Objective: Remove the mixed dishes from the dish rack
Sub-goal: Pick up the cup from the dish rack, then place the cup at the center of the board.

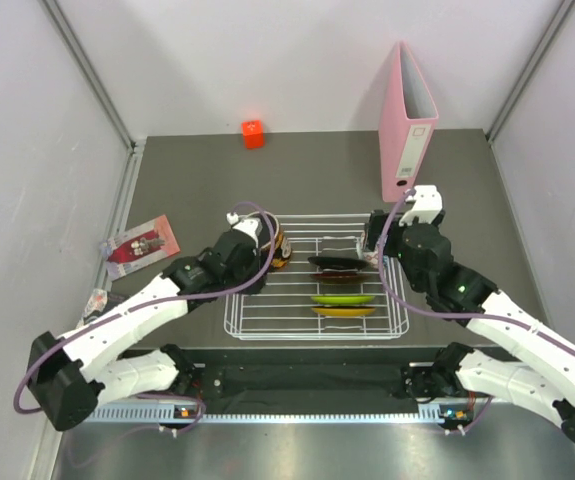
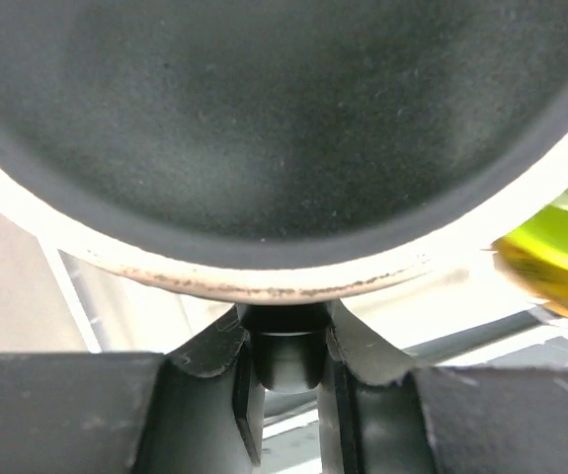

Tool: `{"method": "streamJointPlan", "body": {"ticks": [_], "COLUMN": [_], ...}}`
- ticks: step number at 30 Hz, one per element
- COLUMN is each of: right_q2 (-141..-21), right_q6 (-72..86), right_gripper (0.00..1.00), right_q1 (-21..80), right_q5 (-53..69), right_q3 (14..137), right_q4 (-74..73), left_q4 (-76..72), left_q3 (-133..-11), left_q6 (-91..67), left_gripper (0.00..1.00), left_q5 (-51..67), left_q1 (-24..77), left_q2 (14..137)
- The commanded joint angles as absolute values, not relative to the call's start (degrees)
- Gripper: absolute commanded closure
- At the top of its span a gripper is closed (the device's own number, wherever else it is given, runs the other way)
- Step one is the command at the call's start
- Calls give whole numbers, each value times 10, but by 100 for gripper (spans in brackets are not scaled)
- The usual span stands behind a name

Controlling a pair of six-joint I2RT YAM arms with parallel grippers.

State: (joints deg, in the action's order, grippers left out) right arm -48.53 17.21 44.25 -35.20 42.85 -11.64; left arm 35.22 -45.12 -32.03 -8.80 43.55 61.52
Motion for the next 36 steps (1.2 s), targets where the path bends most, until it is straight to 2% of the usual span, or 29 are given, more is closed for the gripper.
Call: {"method": "streamJointPlan", "body": {"ticks": [1, 7, 11, 15, 21, 30, 36], "right_q2": [-483, -439, -372, -388, -408, -409, -414], "right_q6": [212, 288, 271, 272, 344, 386, 388], "right_gripper": [0, 0, 0, 0, 0, 0, 0], "right_q1": [452, 448, 428, 417, 398, 396, 397], "right_q5": [-343, -425, -301, -151, 19, 105, 138], "right_q3": [498, 490, 442, 461, 440, 396, 395], "right_q4": [-138, -115, -19, -4, 124, 272, 290], "left_q4": [244, 126, -13, -135, -252, -309, -337], "left_q3": [-549, -551, -510, -476, -471, -456, -458], "left_q6": [-298, -315, -351, -388, -430, -458, -472], "left_gripper": [100, 100, 100, 100, 100, 100, 100], "left_q5": [-19, 78, 141, 210, 254, 269, 293], "left_q1": [435, 435, 433, 433, 433, 433, 434], "left_q2": [571, 542, 505, 492, 519, 542, 558]}}
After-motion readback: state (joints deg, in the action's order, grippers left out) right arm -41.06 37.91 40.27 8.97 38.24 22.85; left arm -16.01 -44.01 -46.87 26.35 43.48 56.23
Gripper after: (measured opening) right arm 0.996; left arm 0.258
